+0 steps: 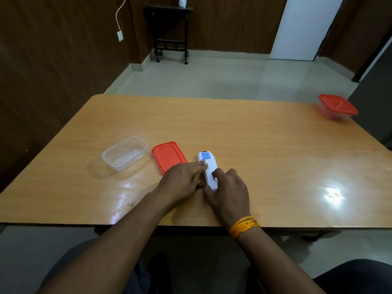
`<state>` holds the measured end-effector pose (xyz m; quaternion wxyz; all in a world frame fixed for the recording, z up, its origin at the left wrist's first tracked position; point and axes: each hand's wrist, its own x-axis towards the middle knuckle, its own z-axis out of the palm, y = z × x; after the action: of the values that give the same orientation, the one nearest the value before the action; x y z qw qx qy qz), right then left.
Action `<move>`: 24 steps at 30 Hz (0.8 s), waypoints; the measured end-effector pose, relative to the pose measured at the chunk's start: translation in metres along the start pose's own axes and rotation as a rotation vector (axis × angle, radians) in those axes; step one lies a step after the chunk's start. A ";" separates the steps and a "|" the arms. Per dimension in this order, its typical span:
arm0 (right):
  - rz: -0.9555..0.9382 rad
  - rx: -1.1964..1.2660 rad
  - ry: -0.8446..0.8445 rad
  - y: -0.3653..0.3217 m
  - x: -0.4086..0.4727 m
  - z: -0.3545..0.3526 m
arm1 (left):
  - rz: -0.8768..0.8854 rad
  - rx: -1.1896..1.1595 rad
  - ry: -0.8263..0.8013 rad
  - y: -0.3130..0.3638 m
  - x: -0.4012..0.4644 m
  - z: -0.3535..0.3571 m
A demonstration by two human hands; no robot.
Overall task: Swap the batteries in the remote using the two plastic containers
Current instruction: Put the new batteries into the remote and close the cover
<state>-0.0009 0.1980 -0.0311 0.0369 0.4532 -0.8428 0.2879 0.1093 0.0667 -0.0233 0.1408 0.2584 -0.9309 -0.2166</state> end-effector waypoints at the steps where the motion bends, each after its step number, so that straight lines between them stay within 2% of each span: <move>1: 0.010 -0.005 -0.018 0.000 0.000 -0.002 | -0.008 -0.002 0.005 0.001 -0.002 0.000; 6: 0.102 0.033 -0.104 -0.003 0.003 -0.013 | -0.057 0.026 0.034 0.016 -0.010 -0.002; 10: 0.152 0.040 -0.074 0.000 0.005 -0.027 | -0.083 0.134 0.029 0.024 -0.019 -0.005; 14: 0.336 0.197 -0.035 0.018 0.010 -0.037 | -0.113 0.236 -0.028 0.023 -0.020 -0.005; 17: 0.425 0.285 -0.109 0.032 0.016 -0.044 | -0.128 0.224 -0.043 0.024 -0.018 -0.005; 20: 0.425 0.224 -0.189 0.040 0.017 -0.047 | -0.148 0.232 -0.055 0.027 -0.017 -0.008; 24: 0.346 0.018 -0.105 0.045 0.011 -0.041 | -0.153 0.205 -0.052 0.029 -0.018 -0.012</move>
<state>-0.0508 0.2300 -0.0139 -0.0610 0.3162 -0.9064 0.2734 0.1166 0.0954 -0.0017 0.0725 0.3362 -0.9290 -0.1370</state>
